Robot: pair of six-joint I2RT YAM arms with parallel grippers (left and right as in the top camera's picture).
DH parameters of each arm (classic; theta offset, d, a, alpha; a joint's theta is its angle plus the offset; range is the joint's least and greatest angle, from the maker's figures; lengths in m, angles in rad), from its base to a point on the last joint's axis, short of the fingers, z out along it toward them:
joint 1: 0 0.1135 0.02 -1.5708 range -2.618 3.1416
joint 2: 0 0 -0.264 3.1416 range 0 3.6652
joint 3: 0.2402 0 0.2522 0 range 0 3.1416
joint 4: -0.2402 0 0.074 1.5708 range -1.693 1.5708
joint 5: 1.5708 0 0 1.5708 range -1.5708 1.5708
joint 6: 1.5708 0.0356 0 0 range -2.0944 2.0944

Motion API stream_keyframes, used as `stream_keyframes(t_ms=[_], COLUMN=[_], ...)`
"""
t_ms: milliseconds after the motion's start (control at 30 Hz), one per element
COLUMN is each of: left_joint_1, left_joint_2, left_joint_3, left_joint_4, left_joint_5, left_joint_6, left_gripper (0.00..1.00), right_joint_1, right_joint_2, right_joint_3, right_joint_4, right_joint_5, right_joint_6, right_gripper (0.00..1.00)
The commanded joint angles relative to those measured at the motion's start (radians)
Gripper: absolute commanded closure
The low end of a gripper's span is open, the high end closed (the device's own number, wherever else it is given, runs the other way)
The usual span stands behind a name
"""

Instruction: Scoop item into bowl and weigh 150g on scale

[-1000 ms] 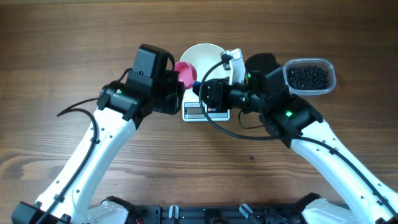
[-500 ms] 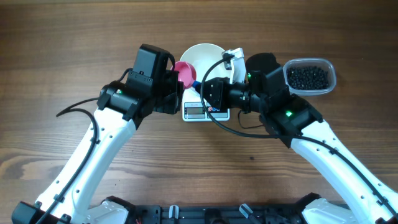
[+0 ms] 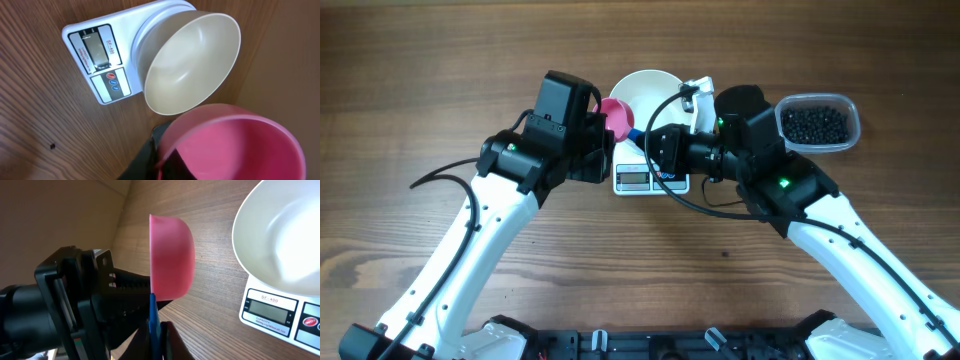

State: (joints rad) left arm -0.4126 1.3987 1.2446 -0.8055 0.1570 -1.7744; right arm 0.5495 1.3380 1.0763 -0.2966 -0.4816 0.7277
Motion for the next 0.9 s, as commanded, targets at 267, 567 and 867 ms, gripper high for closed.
stream_keyframes(t_ms=[267,567,867], left_joint_1=[-0.002,-0.002,-0.002], left_joint_2=[-0.010,-0.047,-0.149], left_joint_3=[0.005,0.005,0.005], left_joint_4=[0.000,0.138,0.249], left_joint_5=[-0.021,-0.021,-0.022], left_joint_6=[-0.013,0.376,0.872], left_gripper=[0.26,0.10,0.04], right_joint_1=[-0.005,-0.081,-0.193], right_joint_2=[0.007,0.006,-0.022], right_joint_3=[0.021,0.021,0.022], right_joint_4=[0.004,-0.018,-0.119], right_joint_5=[0.026,0.026,0.006], right_joint_6=[0.007,-0.026,-0.137], right_gripper=[0.96,0.96,0.96])
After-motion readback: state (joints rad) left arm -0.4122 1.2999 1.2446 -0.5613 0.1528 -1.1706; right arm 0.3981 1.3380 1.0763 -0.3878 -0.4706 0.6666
